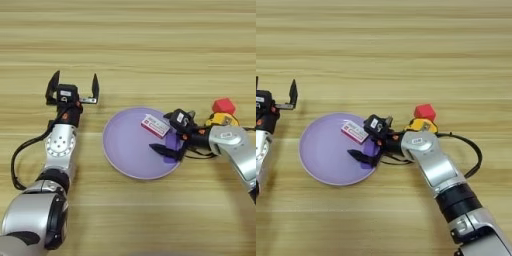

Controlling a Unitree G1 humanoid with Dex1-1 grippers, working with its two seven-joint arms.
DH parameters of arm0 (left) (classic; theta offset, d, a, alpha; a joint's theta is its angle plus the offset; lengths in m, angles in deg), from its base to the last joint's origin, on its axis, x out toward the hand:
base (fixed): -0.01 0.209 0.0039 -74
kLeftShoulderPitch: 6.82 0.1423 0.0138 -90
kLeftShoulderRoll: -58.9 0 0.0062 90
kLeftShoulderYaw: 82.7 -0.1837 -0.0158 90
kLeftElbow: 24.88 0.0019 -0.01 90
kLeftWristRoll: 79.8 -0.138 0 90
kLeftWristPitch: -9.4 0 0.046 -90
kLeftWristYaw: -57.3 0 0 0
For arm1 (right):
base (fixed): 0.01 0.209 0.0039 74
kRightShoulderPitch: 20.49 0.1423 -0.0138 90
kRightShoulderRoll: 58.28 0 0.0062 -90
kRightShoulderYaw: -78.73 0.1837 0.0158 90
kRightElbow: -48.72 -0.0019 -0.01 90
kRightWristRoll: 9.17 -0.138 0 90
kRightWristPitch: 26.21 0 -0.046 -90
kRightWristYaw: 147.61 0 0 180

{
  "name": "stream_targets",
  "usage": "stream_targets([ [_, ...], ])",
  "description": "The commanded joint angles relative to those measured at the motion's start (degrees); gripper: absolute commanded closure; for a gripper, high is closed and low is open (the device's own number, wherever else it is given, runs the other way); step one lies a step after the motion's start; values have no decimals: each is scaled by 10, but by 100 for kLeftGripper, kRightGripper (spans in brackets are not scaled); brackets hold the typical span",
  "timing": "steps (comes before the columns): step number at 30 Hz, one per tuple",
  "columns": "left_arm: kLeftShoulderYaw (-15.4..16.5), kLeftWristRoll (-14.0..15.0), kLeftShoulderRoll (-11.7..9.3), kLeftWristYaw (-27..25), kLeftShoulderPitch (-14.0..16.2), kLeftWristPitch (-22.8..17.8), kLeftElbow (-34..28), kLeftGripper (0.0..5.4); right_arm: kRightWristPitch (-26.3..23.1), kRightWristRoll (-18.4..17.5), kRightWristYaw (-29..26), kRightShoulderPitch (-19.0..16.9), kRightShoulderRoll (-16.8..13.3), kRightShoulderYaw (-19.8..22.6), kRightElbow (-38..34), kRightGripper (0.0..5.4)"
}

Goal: Move the objects on the table

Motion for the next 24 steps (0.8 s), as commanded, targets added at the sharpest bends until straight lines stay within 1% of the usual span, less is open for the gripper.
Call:
stream_targets([
  [1, -4, -7, 4, 4, -9, -6, 1, 0, -17, 9, -14, 15, -5, -13, 21, 41],
  [3, -5, -8, 4, 5, -10, -6, 0, 0, -23, 12, -18, 22, -4, -17, 32, 55],
  [7, -6, -9, 6, 7, -9, -5, -1, 0, -31, 9, -34, 30, -3, -25, 45, 105],
  [11, -7, -9, 8, 9, -9, -4, -2, 0, -33, 14, -40, 32, -5, -32, 48, 156],
  [17, -9, -9, 9, 11, -8, -3, -3, 0, -38, 16, -46, 33, -10, -36, 47, 213],
  [24, -9, -9, 9, 11, -9, -3, -2, 0, -33, 19, -49, 32, -12, -39, 44, 286],
])
